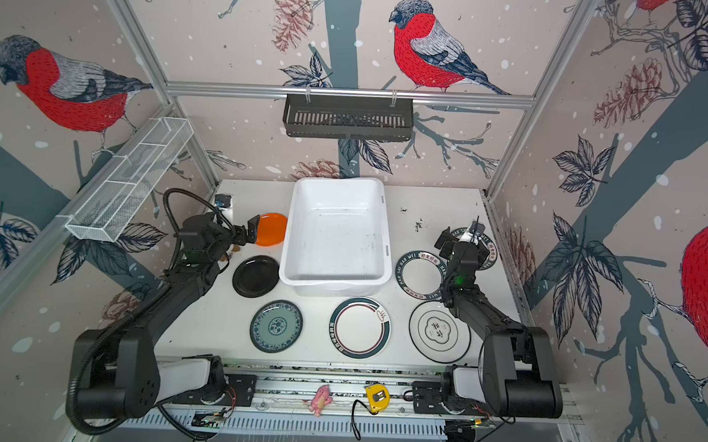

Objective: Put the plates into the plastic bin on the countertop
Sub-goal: 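Move the right gripper toward the far green-rimmed plate while the left reaches the orange plate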

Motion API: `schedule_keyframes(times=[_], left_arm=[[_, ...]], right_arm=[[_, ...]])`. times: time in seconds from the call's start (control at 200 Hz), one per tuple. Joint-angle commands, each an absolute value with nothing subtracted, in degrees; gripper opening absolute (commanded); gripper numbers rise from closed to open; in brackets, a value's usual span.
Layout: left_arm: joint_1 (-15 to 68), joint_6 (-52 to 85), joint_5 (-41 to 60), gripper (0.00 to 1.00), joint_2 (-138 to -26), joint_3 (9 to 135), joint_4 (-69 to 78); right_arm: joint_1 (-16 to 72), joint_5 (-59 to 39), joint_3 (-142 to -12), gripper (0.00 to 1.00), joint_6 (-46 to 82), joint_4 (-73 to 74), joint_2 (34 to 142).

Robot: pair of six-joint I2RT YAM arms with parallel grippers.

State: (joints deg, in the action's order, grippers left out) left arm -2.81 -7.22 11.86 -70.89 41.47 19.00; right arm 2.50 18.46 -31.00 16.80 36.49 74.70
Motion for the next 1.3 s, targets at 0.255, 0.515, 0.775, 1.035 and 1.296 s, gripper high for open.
schedule_keyframes(times=[0.255,0.515,0.775,1.035,1.296], left_arm=[[-1.8,-13.2,21.3,0.98,-70.8,61.4,-12.4],[0.2,-15.8,23.8,0.97,-72.7,69.6,-22.2],[1.5,-17.9,23.6,0.96,-73.0,70.6,-24.5],[1.8,-19.0,24.3,0.93,-72.5,71.9,-26.9],[2.1,-20.1,24.8,0.93,-71.0,70.5,-27.5]], right_arm=[[-0.7,10.2,-42.5,0.98,34.8,6.1,72.0],[-6.4,5.8,-39.6,0.85,38.2,1.2,68.6],[-12.8,0.3,-33.6,0.77,39.4,4.0,64.6],[-17.2,-1.6,-31.3,0.77,40.0,3.3,63.1],[-20.0,-3.3,-29.4,0.76,40.6,2.8,61.6]])
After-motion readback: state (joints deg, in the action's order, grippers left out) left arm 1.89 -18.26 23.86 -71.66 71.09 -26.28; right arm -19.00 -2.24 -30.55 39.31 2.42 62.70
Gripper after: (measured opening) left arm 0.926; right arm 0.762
